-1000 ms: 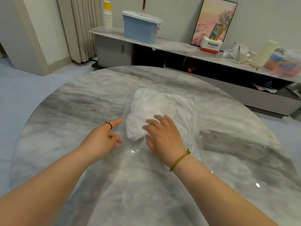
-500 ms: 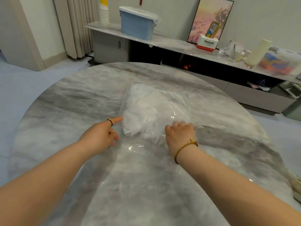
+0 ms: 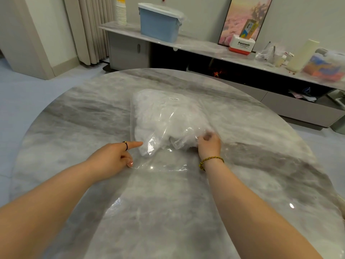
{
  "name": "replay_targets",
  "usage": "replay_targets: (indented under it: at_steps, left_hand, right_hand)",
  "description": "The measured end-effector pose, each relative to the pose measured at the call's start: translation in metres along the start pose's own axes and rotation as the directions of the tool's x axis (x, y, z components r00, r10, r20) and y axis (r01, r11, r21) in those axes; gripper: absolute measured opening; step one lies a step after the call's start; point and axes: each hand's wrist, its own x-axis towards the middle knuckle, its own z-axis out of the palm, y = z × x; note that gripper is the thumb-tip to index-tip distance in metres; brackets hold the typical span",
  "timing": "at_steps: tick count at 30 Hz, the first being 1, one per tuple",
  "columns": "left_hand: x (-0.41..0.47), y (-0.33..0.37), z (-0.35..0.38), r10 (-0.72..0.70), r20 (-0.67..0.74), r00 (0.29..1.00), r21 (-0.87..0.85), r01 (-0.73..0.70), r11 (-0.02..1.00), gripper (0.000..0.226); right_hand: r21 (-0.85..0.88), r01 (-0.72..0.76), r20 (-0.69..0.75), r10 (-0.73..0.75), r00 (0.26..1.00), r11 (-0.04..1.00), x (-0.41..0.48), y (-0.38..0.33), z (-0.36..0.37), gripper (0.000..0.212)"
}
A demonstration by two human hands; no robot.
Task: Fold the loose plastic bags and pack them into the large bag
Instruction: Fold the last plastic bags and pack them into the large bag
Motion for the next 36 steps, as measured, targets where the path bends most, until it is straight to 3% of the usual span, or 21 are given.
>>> replay_targets:
  at_steps: [4,6,9,13,15,17,19,23,25,27,30,32,33,36]
  left_hand:
    - [0.001,0.0,0.001,0.01,-0.007,1.0,0.024,-0.009,1.0,0.053]
    - [0.001,0.0,0.002,0.013,-0.011,1.0,0.032,-0.012,0.999,0.053]
    - [0.001,0.0,0.002,0.025,-0.028,0.999,0.066,-0.023,0.998,0.054]
    - [0.0,-0.001,0.002,0.029,-0.081,0.996,0.137,-0.017,0.99,0.052]
    - [-0.001,-0.001,0.0,0.035,-0.131,0.991,0.187,-0.01,0.982,0.052]
    - [-0.004,0.001,-0.002,0.061,-0.188,0.98,0.229,-0.017,0.973,0.056]
    - [-0.007,0.004,-0.004,0.118,-0.229,0.966,0.25,-0.058,0.966,0.06]
    - [-0.01,0.008,-0.008,0.241,-0.205,0.949,0.295,-0.175,0.94,0.057]
    - [-0.01,0.01,-0.007,0.222,-0.226,0.948,0.266,-0.159,0.951,0.047]
    - [-0.012,0.014,-0.004,0.241,-0.221,0.945,0.267,-0.179,0.947,0.035]
    - [-0.013,0.019,-0.002,0.312,-0.185,0.932,0.288,-0.253,0.924,0.066]
    - [-0.012,0.017,-0.005,0.297,-0.125,0.947,0.3,-0.249,0.921,0.082]
    - [-0.012,0.015,-0.007,0.292,-0.099,0.951,0.312,-0.249,0.917,0.086]
    - [-0.011,0.006,-0.01,0.318,-0.034,0.947,0.384,-0.281,0.879,0.074]
  right_hand:
    - [0.055,0.121,0.108,-0.126,0.986,0.991,-0.003,0.005,-0.003,0.022]
    - [-0.094,0.196,0.203,-0.174,0.964,0.976,-0.007,0.004,-0.006,0.024]
    - [-0.364,0.354,0.381,-0.209,0.901,0.862,-0.023,0.002,-0.017,0.047]
    - [-0.464,0.582,0.535,-0.312,0.785,0.668,-0.043,0.002,-0.043,0.053]
    - [-0.378,0.755,0.518,-0.553,0.653,0.536,-0.053,-0.001,-0.06,0.039]
    - [-0.312,0.882,0.405,-0.79,0.459,0.353,-0.057,0.003,-0.08,0.029]
    - [-0.356,0.912,0.355,-0.874,0.333,0.202,-0.048,0.016,-0.102,0.029]
    - [-0.495,0.866,0.444,-0.836,0.324,0.073,-0.021,0.045,-0.133,0.047]
    - [-0.511,0.859,0.526,-0.784,0.33,0.019,-0.012,0.054,-0.132,0.076]
    - [-0.481,0.877,0.559,-0.773,0.301,-0.006,-0.009,0.052,-0.123,0.086]
    - [-0.413,0.911,0.558,-0.792,0.247,-0.007,-0.003,0.046,-0.107,0.069]
    - [-0.39,0.921,0.558,-0.797,0.23,-0.007,-0.001,0.044,-0.101,0.032]
    - [-0.379,0.925,0.561,-0.799,0.218,-0.013,0.001,0.044,-0.099,0.012]
    - [-0.318,0.948,0.532,-0.83,0.169,-0.011,0.004,0.049,-0.097,0.011]
